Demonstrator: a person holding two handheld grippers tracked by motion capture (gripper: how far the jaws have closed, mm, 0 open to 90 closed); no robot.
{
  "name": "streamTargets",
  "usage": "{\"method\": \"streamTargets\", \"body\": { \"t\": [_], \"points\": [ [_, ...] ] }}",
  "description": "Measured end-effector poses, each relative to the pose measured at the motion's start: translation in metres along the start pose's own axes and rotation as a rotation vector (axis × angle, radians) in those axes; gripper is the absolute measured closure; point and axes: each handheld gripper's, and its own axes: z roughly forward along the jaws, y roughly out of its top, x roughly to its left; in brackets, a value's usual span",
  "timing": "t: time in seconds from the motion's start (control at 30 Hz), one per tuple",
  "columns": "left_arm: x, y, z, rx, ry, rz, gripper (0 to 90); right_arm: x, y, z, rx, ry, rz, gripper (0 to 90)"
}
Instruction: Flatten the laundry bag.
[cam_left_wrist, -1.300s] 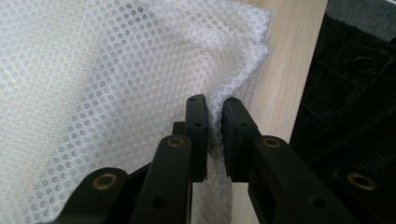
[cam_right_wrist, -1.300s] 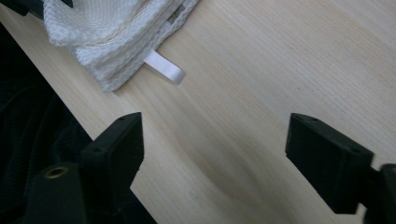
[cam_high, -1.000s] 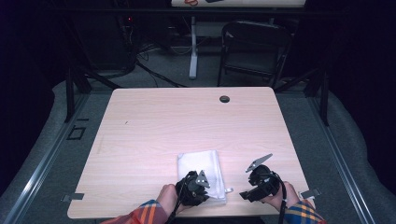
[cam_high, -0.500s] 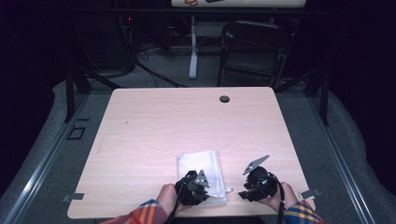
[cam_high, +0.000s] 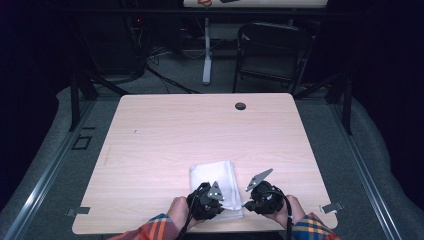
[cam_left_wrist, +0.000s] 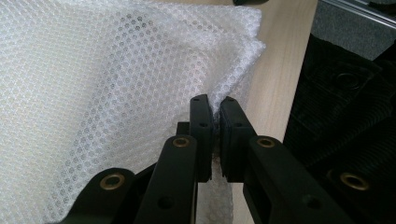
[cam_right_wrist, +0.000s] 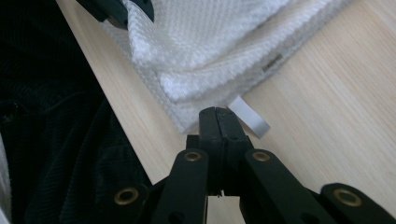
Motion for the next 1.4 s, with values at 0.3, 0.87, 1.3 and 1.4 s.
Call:
{"method": "streamTargets", "body": {
  "t": [0.3, 0.87, 1.3, 1.4],
  "points": [
    [0.0, 0.0, -0.001, -0.007, -0.005, 0.007, 85.2, 0.003, 0.014, 0.016, -0.007, 0.021, -0.004, 90.0],
    [0.004, 0.0, -0.002, -0.004, 0.005, -0.003, 85.2, -0.002, 0.029, 0.042, 0.022, -0.007, 0.027, 90.0],
    [0.005, 0.0, -0.008, -0.013, 0.045, 0.012, 85.8, -0.002, 0.03, 0.039, 0.071, -0.044, 0.056, 90.0],
    [0.006, 0.0, -0.01, -0.025, 0.055, 0.003, 86.0, -0.003, 0.03, 0.038, 0.089, -0.054, 0.046, 90.0]
  ]
}}
